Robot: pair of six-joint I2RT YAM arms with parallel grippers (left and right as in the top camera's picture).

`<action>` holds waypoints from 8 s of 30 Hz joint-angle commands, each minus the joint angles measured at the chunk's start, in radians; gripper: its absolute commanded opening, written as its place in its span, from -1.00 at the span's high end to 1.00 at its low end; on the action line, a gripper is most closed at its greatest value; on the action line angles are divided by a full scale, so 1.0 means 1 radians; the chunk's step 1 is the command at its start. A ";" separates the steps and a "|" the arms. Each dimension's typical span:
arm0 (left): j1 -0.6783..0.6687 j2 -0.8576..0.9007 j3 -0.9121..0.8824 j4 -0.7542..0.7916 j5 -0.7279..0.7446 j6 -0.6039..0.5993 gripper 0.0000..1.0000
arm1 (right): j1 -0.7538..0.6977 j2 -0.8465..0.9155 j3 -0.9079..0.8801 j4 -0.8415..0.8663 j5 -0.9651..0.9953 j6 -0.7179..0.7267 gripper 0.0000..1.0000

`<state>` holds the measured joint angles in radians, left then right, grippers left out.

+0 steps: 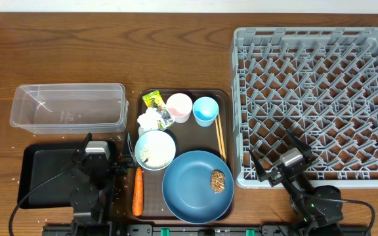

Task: Sort waste into correct bins and load items into the dishwasher rack
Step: 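Raise both arms from rest toward the tray of items, then grasp the pink cup on the brown tray with the left gripper, then lift the pink cup and pass it to the right gripper, then carry the pink cup with the right gripper into the dish rack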

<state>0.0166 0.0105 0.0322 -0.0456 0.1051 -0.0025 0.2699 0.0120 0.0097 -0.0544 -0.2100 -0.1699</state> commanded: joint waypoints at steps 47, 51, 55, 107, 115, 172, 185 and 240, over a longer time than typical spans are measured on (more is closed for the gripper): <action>-0.003 1.104 1.316 -0.769 0.558 -0.104 -0.96 | -0.014 0.970 1.054 -0.621 0.039 0.199 -0.99; -0.003 1.178 1.323 -0.772 0.599 -0.149 -0.96 | -0.014 1.076 1.129 -0.677 -0.062 0.200 -0.98; -0.017 1.244 1.324 -0.777 0.616 -0.149 -0.96 | -0.022 1.128 1.134 -0.692 -0.043 0.261 -0.99; -0.363 1.859 1.320 -0.648 0.090 -0.229 0.67 | -0.308 1.185 1.133 -0.904 0.057 0.643 -0.98; -0.376 1.860 1.279 -0.611 0.077 -0.232 0.66 | -0.308 1.185 1.133 -0.907 0.057 0.643 -0.99; -0.167 1.494 1.336 -0.653 1.468 -0.185 0.88 | 0.076 1.185 1.133 -0.245 -0.697 0.238 -0.82; -0.208 1.491 1.336 -0.652 1.468 -0.194 0.88 | 0.119 1.209 1.133 -0.140 -0.837 0.142 -0.88; 0.029 1.491 1.336 -0.626 1.465 -0.221 -0.29 | -0.741 1.069 1.133 -0.910 0.005 0.231 0.15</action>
<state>0.0425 1.5192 1.3575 -0.6731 1.5539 -0.2142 -0.3901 1.0580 1.1309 -0.9615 -0.2825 0.0326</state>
